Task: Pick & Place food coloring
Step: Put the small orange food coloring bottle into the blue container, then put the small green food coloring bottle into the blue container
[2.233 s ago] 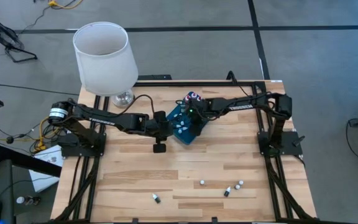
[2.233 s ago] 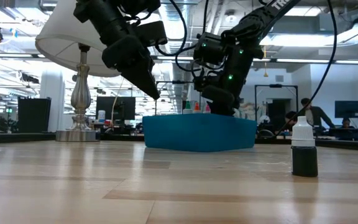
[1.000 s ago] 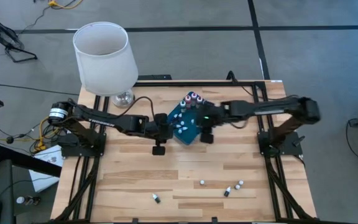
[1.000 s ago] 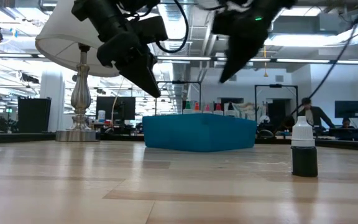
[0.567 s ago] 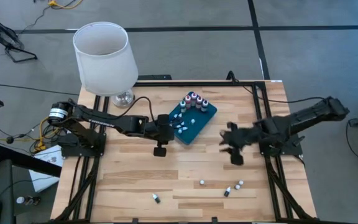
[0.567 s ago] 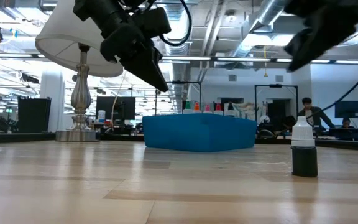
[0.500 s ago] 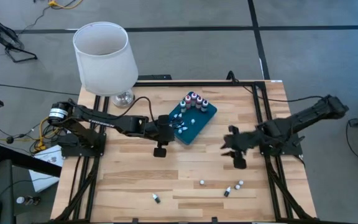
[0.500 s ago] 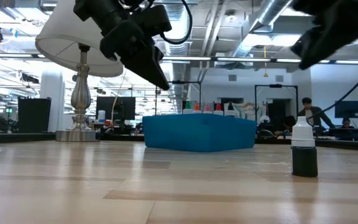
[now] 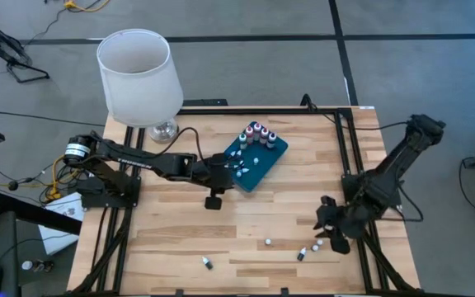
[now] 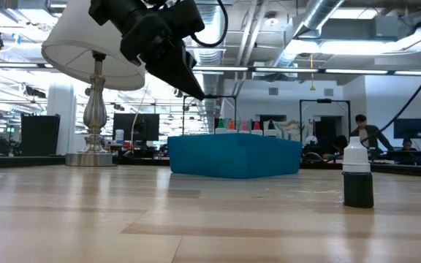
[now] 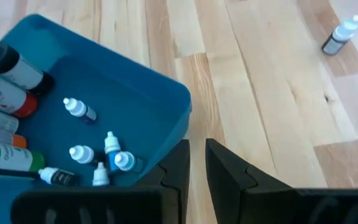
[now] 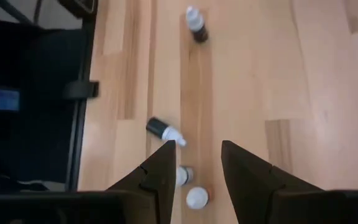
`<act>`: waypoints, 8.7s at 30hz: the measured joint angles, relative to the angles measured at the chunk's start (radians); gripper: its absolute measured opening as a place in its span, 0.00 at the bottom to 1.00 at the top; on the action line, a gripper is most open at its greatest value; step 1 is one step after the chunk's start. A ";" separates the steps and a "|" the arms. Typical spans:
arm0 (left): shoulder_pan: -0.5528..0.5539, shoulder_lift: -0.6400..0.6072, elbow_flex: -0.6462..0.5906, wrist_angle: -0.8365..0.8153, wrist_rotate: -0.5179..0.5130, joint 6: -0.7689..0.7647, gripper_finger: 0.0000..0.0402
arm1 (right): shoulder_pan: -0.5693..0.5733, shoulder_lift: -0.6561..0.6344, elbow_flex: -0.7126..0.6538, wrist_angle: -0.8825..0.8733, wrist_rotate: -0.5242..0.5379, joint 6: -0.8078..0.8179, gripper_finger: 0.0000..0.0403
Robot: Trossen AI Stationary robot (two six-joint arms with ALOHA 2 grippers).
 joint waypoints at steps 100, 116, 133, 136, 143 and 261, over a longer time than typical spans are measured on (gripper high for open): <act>0.000 0.000 0.000 0.032 0.026 -0.062 0.10 | 0.137 0.338 0.050 -0.098 -0.004 0.123 0.15; 0.000 0.000 0.000 0.034 0.028 -0.034 0.10 | -0.289 0.253 0.262 -0.404 0.105 -0.251 0.14; 0.000 0.000 0.000 0.033 0.036 -0.008 0.10 | -0.874 0.274 0.328 -0.061 -0.047 -0.844 0.16; 0.000 0.003 0.000 0.035 0.036 -0.007 0.10 | -0.941 0.310 0.328 -0.007 -0.094 -0.902 0.16; 0.000 0.013 0.000 0.043 0.036 0.004 0.10 | -1.071 0.420 0.327 0.070 -0.164 -0.965 0.16; -0.124 0.007 0.000 -0.045 0.384 0.012 0.10 | -0.865 0.074 0.190 0.040 -0.291 -1.005 0.30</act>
